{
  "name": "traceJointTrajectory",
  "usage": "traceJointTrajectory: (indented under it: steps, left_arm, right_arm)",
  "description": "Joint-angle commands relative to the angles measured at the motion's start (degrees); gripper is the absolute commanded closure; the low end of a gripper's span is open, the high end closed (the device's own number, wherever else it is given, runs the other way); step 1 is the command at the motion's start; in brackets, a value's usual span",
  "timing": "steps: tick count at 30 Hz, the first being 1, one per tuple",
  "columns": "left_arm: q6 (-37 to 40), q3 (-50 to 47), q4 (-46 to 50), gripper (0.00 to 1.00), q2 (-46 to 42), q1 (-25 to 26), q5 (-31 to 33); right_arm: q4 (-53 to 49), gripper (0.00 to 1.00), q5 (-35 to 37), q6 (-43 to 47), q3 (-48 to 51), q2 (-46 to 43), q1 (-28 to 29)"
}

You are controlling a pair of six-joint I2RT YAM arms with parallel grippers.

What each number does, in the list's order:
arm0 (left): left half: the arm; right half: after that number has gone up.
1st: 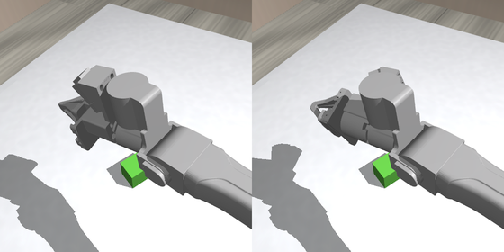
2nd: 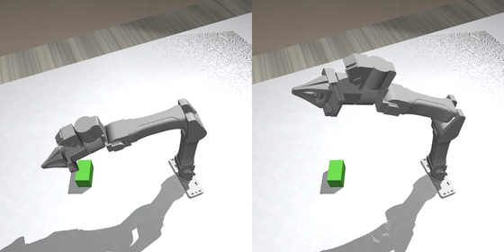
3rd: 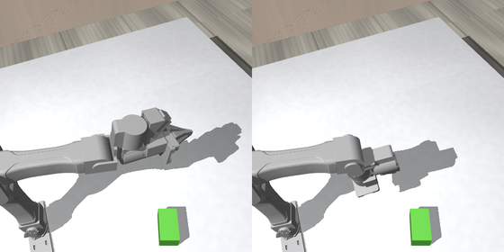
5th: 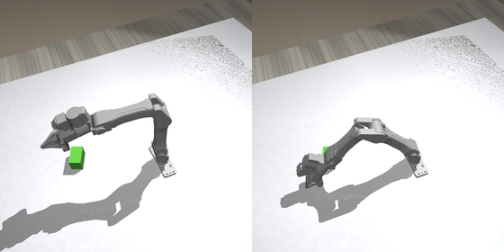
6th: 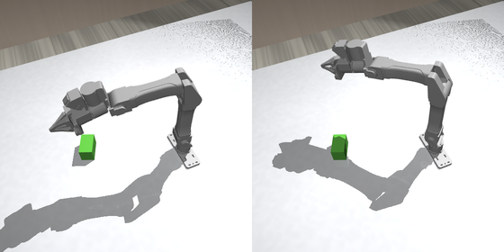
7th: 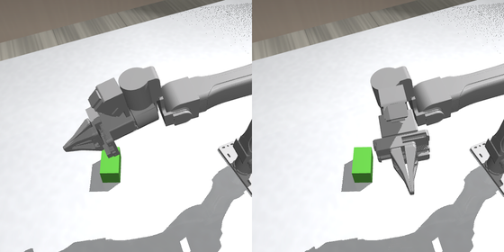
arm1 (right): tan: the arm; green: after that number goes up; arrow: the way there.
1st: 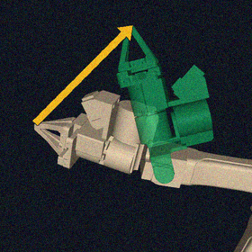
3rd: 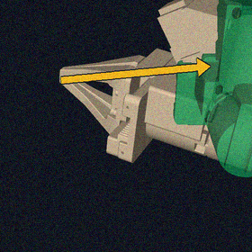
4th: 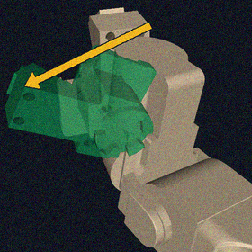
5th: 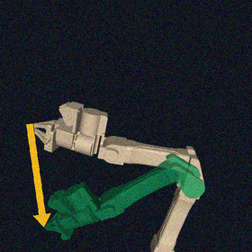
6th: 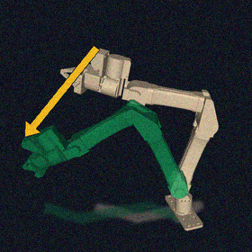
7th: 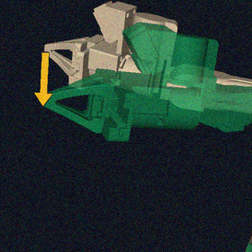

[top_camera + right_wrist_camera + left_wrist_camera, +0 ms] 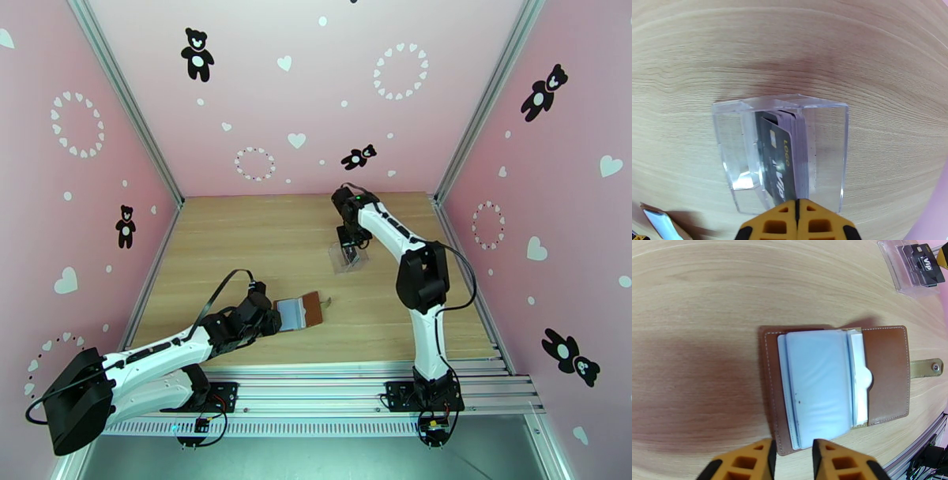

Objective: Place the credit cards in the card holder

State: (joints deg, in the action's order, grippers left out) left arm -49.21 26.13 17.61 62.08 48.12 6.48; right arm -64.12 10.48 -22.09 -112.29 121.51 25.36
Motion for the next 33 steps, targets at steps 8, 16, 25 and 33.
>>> traceJointTrajectory:
  steps: [8,16,25,33]
  left_arm:
    - [0.0,0.4,1.4,0.69,-1.6,-0.3,0.2]
    - [0.7,1.9,1.4,0.69,-0.9,-0.3,-0.2]
    - [0.5,1.6,0.6,0.69,0.3,-0.3,-0.4]
    - [0.4,1.3,0.2,0.69,0.7,-0.3,-0.6]
  right_arm:
    - [3.5,1.00,-5.5,-0.1,5.5,-9.3,-0.1]
    - [4.5,1.00,-5.4,-0.1,6.8,-10.2,-0.2]
    - [3.0,0.50,-5.5,0.9,6.6,-6.9,-0.8]
    - [1.5,0.37,-7.4,1.9,5.0,-2.3,-1.8]
